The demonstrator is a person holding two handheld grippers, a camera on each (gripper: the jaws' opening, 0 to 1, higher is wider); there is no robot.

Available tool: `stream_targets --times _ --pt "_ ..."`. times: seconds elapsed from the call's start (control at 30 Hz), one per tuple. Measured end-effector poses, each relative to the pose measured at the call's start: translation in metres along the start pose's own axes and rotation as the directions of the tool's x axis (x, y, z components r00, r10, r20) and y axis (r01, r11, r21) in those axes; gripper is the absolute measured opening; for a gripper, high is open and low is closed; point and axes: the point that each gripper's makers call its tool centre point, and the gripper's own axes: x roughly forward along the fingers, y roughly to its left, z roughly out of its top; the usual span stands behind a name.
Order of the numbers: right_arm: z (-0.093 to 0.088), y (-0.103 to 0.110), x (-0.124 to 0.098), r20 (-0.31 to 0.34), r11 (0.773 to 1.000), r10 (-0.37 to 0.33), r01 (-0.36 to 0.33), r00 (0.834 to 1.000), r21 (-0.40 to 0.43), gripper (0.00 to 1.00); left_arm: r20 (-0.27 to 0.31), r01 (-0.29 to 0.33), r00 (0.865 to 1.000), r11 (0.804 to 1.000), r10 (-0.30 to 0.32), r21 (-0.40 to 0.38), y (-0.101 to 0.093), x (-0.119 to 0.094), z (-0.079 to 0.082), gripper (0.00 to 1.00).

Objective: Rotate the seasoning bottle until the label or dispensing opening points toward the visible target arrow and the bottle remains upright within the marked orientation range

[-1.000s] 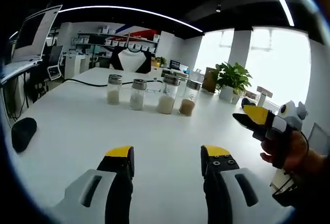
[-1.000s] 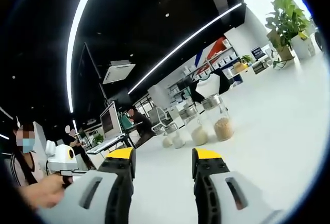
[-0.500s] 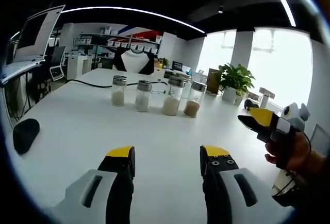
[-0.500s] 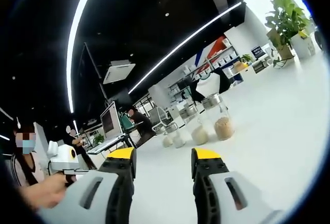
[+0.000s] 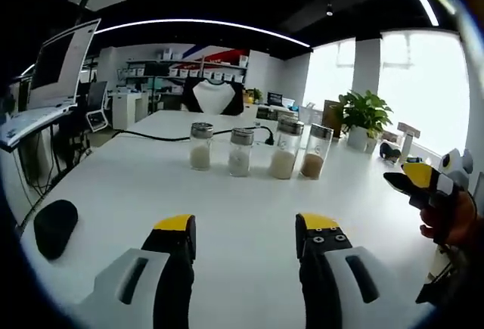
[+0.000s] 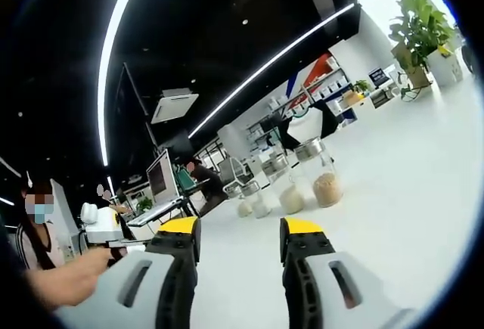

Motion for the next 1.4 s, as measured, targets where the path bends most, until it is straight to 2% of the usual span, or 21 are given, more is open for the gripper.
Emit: stream_targets --times 0.13,0.4,0.7,1.03,1.4 --pt "-0.003 -0.006 0.0 -0.007 1.0 -0.01 0.01 1.0 0.005 0.4 -0.002 -0.023 1.0 1.0 0.023 0.008 0.013 0.013 0.008 0.57" --pt "-0.005 -0.019 0.002 -0.01 0.999 -0.026 0.026 1.0 0.028 0.4 0.006 -0.04 0.999 0.999 0.04 0.018 0.023 0.033 0.023 0.57" --pt "-0.005 -0.02 0.004 -0.004 0.999 -0.02 0.02 1.0 0.046 0.39 0.002 -0.058 0.998 0.998 0.058 0.028 0.035 0.058 0.032 0.57" --pt "-0.001 -0.026 0.002 0.009 0.998 -0.031 0.03 0.999 0.058 0.39 0.006 -0.098 0.995 0.994 0.098 0.043 0.056 0.093 0.047 0.56" --pt "0.003 -0.033 0.002 0.022 0.996 -0.042 0.04 0.999 0.075 0.39 -0.009 -0.103 0.995 0.994 0.103 0.047 0.06 0.117 0.05 0.55"
